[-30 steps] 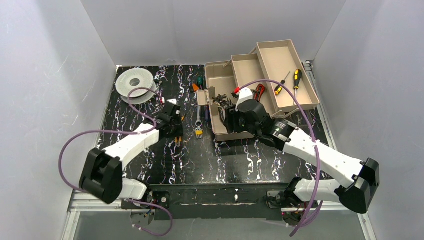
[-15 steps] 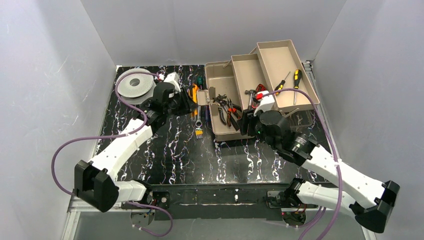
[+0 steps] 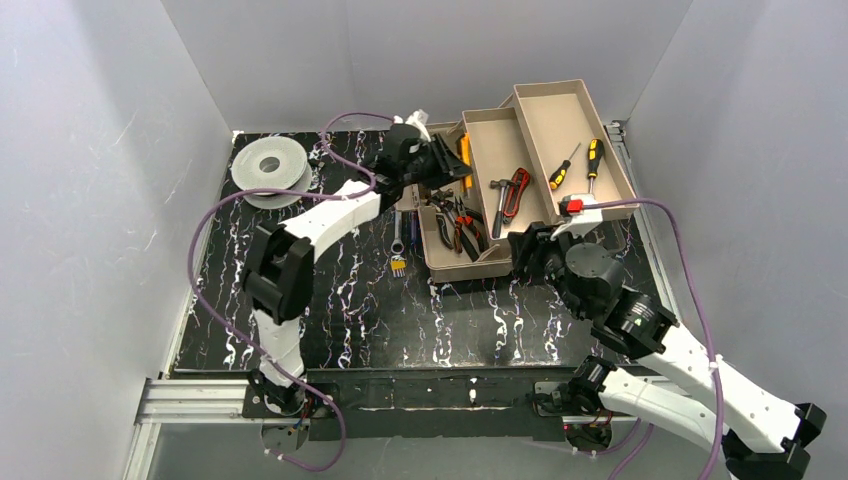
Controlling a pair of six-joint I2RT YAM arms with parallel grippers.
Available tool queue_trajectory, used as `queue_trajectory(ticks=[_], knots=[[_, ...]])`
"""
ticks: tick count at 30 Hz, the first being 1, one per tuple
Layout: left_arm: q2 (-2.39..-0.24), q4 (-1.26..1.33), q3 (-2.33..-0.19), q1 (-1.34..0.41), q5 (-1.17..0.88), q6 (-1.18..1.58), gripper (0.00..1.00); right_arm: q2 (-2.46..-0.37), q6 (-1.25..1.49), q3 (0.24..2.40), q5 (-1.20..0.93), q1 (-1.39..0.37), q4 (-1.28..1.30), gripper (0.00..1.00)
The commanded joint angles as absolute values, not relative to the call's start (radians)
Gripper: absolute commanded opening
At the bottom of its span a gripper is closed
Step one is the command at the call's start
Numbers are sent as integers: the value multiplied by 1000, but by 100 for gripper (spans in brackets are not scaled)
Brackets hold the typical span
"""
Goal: Pack the tool kit
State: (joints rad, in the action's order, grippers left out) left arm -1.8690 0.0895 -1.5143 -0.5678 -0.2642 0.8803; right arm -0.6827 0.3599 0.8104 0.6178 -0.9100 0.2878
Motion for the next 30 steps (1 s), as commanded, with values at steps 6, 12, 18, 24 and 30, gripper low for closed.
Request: queue_trajectory(ticks=[6,12,18,24,30], knots=[[-2076,160,-1817,-633,-341,1016,31,-625,365,795,729,-907,254,57],[-2106,-139,-1988,-650,-251,893,98,-640,366,808,732,-907,275,57],[-1952,-249,-1902,-648,-142,715,98,-669,359,816,689,-905,280,56],[-1728,-351,-1705,-645,68,522,98,-750,347,862,608,-905,310,55],[-1385,-435,-1248,-569,278,477,98,-786,357,859,544,-903,275,54]])
